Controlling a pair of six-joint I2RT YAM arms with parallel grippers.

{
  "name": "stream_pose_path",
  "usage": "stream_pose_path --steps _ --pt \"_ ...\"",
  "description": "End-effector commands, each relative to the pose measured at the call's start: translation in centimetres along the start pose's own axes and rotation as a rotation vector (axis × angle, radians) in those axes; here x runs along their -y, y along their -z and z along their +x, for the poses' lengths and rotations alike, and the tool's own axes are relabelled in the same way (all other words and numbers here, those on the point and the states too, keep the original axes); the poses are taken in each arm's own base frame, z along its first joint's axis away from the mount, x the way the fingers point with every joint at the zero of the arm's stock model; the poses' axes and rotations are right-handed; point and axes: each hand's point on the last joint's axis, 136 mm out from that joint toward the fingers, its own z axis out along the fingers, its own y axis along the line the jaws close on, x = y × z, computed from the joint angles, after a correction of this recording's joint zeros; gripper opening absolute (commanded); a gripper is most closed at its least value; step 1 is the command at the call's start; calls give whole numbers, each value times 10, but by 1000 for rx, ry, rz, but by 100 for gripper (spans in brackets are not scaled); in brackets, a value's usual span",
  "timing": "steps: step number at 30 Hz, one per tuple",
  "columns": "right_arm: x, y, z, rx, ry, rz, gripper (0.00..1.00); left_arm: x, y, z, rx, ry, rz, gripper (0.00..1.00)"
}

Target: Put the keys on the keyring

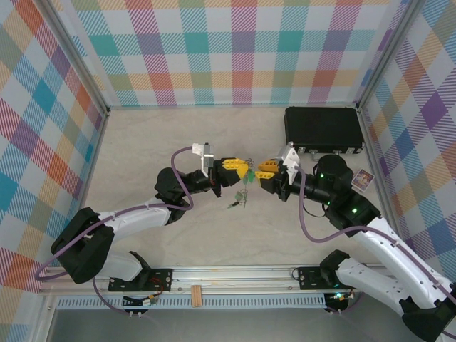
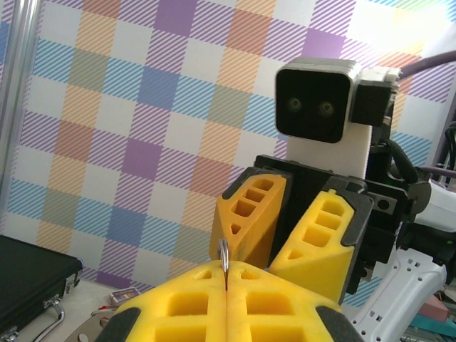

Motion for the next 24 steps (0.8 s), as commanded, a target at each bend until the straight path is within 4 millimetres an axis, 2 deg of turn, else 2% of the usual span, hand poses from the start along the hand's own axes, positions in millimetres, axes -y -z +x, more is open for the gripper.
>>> stream_pose_path --steps 1,8,16,20,24 --pt "-9 2 -28 62 -58 -90 24 19 -2 -19 54 -64 66 0" --pt "-10 -4 -38 73 -122 -186 24 21 -1 -20 55 -67 71 0" --pt "-11 -11 -31 41 -159 -234 23 23 -1 -22 56 -70 76 0" --pt "-9 -14 -29 38 -167 -242 21 23 -1 -22 56 -69 78 0" --pt "-9 -14 -30 39 -164 -247 13 23 -2 -23 57 -71 78 0"
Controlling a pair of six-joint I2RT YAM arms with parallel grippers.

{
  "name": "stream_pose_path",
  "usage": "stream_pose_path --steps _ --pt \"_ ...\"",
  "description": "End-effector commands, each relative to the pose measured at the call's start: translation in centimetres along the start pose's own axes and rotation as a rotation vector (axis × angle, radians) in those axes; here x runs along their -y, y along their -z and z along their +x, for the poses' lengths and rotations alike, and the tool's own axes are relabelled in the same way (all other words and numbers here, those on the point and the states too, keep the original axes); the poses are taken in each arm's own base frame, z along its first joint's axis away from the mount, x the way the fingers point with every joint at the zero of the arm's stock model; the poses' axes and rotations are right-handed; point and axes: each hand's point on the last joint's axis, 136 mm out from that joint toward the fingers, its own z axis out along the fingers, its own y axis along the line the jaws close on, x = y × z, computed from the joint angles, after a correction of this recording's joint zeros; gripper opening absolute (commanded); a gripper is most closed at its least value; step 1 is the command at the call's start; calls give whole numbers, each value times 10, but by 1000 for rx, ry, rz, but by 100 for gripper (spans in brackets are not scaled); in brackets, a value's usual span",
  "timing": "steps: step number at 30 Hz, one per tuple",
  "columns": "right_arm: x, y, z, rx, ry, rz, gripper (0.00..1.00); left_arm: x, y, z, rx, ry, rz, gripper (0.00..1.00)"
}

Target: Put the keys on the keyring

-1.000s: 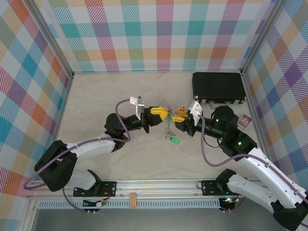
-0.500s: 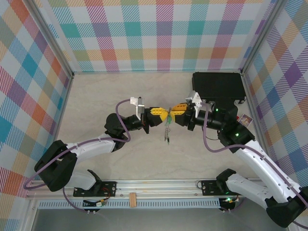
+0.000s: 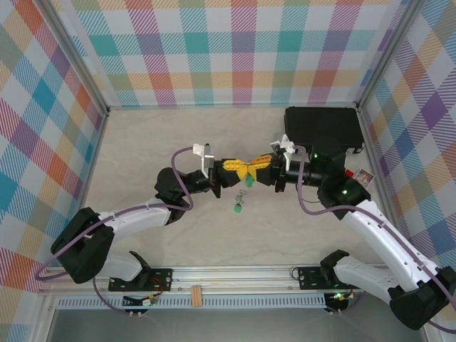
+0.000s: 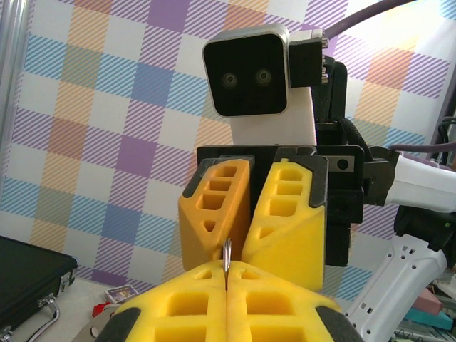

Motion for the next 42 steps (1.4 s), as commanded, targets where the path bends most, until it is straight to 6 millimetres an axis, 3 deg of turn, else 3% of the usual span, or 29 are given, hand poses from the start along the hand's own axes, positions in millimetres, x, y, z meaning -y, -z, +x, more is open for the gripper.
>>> stream_pose_path --steps 1,5,13,17,30,42 --pt "-9 2 -18 37 34 -37 10 21 -2 -25 66 -72 65 0" --pt "-8 3 -17 37 39 -34 0 20 -3 -24 64 -69 65 0" --pt "-6 7 -16 37 58 -9 0 18 -4 -22 61 -62 60 0" --pt "-3 8 -12 16 72 14 0 13 -1 -18 52 -49 45 9" --pt "18 5 25 -176 161 78 0 -13 20 -14 -24 -11 25 16" --pt "28 -7 50 -358 239 59 0 -25 27 29 -239 -44 23 18"
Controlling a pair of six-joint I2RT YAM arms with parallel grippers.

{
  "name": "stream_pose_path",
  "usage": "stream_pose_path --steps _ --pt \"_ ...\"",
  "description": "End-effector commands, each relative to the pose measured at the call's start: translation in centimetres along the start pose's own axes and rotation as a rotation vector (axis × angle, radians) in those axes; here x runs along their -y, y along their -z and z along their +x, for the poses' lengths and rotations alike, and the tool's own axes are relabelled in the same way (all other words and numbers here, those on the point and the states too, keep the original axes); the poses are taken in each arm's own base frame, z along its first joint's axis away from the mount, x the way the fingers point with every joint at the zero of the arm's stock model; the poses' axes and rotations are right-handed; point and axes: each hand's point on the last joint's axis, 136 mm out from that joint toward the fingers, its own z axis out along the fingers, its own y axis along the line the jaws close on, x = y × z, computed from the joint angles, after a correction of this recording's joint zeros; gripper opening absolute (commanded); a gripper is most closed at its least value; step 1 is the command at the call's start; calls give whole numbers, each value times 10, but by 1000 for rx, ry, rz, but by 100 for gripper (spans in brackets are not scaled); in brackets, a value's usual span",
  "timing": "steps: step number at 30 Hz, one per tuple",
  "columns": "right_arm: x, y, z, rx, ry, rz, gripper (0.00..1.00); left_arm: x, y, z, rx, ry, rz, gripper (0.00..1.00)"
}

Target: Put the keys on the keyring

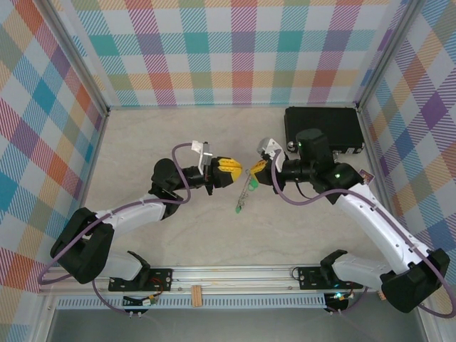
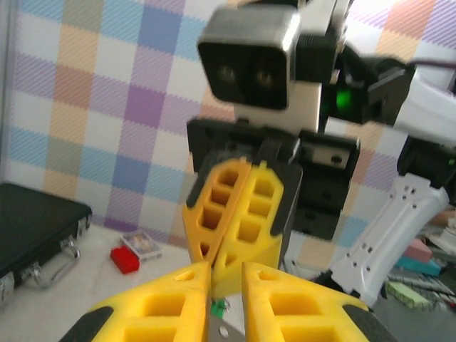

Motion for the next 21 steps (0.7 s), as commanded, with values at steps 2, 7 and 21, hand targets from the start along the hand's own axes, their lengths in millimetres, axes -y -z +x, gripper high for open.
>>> stream_pose_path --steps 2,7,21 --pt "-6 -3 4 -85 124 -17 0 3 0 8 -107 -64 20 19" --pt "-7 -11 17 -194 144 -36 0 1 6 18 -189 -124 -24 19" --pt "-12 -9 26 -279 167 -64 0 -3 6 43 -281 -111 -8 19"
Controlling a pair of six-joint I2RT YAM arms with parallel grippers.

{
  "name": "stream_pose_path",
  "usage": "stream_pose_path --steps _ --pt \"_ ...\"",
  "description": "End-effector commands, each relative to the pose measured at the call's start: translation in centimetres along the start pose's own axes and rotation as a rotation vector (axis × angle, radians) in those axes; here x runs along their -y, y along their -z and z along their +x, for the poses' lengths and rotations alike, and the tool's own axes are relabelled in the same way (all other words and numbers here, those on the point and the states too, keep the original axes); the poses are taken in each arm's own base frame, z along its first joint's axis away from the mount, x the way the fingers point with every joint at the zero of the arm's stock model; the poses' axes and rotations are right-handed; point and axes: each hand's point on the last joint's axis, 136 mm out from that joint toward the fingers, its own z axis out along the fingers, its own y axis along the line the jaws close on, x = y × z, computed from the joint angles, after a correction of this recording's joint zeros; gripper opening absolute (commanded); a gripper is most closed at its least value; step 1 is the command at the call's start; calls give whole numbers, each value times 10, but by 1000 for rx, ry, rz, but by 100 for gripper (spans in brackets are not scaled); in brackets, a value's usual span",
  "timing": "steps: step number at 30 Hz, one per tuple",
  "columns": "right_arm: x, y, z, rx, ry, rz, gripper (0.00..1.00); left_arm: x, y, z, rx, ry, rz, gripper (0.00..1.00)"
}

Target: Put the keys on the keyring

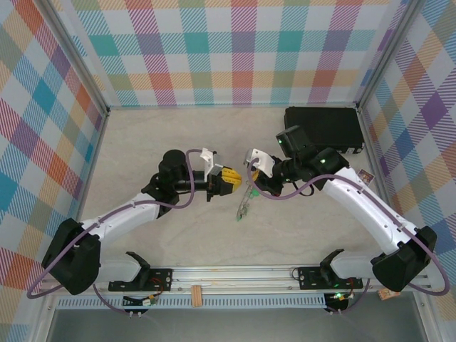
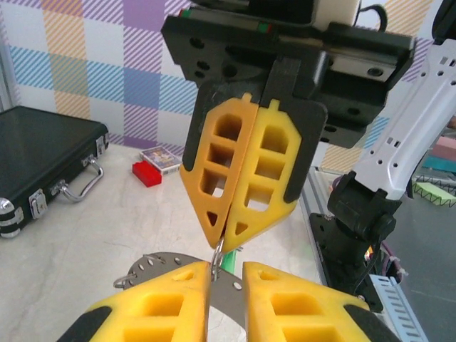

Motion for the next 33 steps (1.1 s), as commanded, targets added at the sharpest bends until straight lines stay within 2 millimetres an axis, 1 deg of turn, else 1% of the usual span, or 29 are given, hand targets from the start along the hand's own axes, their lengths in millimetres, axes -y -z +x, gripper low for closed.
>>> stream_pose_path --steps 1,8,14,25,29,30,33 --pt "-8 9 -13 34 48 -19 0 3 -3 -2 -17 -21 35 21" --pt "-14 8 -19 45 49 -49 0 6 -11 4 -43 -23 47 21" --pt "-19 5 -18 36 54 -64 0 7 -16 6 -52 -21 58 21" --pt "-21 -1 -19 26 56 -79 0 11 -19 6 -56 -18 75 21" --pt "-22 -1 -20 29 58 -83 0 12 -20 6 -58 -17 83 19" --pt "-22 0 -21 34 59 -82 0 12 -21 7 -61 -14 86 17" --pt "-24 1 -22 38 59 -86 0 13 -22 9 -64 -9 93 16"
